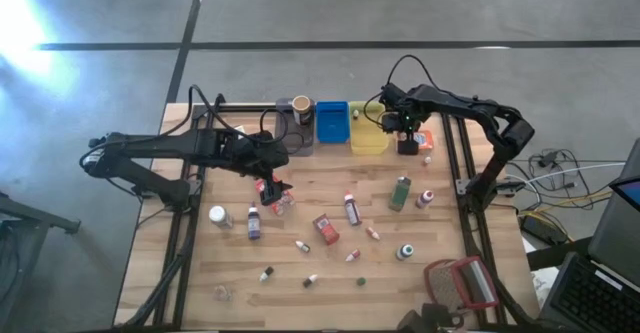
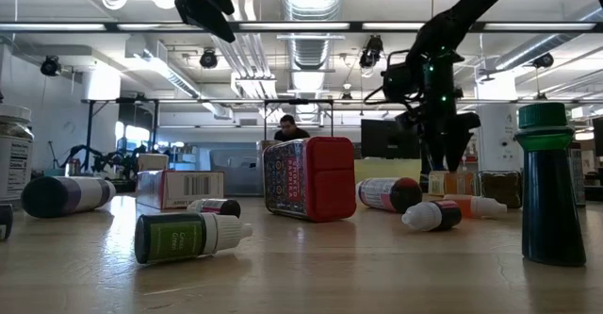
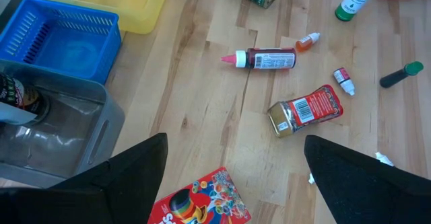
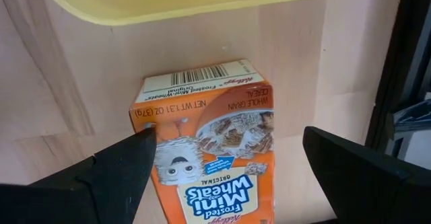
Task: Pick & Place Kitchen Items
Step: Put the orange cereal box into the blue bin
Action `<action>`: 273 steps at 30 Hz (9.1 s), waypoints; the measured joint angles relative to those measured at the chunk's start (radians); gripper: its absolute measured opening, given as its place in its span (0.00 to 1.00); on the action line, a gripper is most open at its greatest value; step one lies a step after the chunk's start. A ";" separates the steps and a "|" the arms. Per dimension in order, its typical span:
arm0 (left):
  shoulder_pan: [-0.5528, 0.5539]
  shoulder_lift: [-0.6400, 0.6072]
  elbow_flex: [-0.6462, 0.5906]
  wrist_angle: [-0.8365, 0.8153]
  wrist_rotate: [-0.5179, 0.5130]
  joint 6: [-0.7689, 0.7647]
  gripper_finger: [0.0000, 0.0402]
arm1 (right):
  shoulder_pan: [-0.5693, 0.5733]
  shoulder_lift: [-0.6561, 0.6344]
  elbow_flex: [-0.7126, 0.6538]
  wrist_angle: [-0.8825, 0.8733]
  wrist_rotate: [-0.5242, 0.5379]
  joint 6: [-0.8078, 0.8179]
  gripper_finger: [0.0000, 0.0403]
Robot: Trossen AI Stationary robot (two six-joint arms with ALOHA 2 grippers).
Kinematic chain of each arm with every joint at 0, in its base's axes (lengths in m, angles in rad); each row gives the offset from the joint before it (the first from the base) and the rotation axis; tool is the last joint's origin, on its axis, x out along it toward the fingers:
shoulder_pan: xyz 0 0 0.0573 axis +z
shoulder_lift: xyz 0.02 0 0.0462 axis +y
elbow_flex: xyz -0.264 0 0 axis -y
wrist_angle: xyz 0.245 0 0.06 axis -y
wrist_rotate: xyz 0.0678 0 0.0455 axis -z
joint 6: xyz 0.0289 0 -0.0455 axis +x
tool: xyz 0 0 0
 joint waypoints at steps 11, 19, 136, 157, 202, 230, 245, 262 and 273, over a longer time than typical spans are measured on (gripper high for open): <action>0.000 0.000 0.000 0.000 0.000 0.000 0.88 | 0.021 -0.009 0.021 -0.033 -0.013 0.029 0.91; 0.000 0.000 0.000 0.000 0.000 0.000 0.88 | 0.024 -0.067 0.034 -0.034 -0.111 0.037 0.91; 0.000 0.000 0.000 0.000 0.000 0.000 0.88 | -0.015 -0.083 -0.061 0.088 -0.077 -0.048 0.76; 0.000 0.000 0.000 0.000 0.000 0.000 0.88 | 0.228 -0.566 -0.116 0.542 -0.416 0.231 0.79; 0.000 0.000 0.000 0.000 0.000 0.000 0.88 | 0.478 0.308 -0.245 2.013 -0.642 0.657 0.79; 0.000 0.000 0.000 0.000 0.000 0.000 0.88 | 0.480 0.378 -0.238 2.041 -0.669 0.647 0.96; 0.000 0.000 0.000 0.000 0.000 0.000 0.88 | 0.481 0.358 -0.239 2.041 -0.674 0.644 0.99; 0.000 0.000 0.000 0.000 0.000 0.000 0.88 | 0.494 0.056 -0.150 1.309 -0.474 0.456 0.99; 0.000 0.000 0.000 0.000 0.000 0.000 0.88 | 0.533 0.032 0.256 0.491 -0.369 0.387 0.99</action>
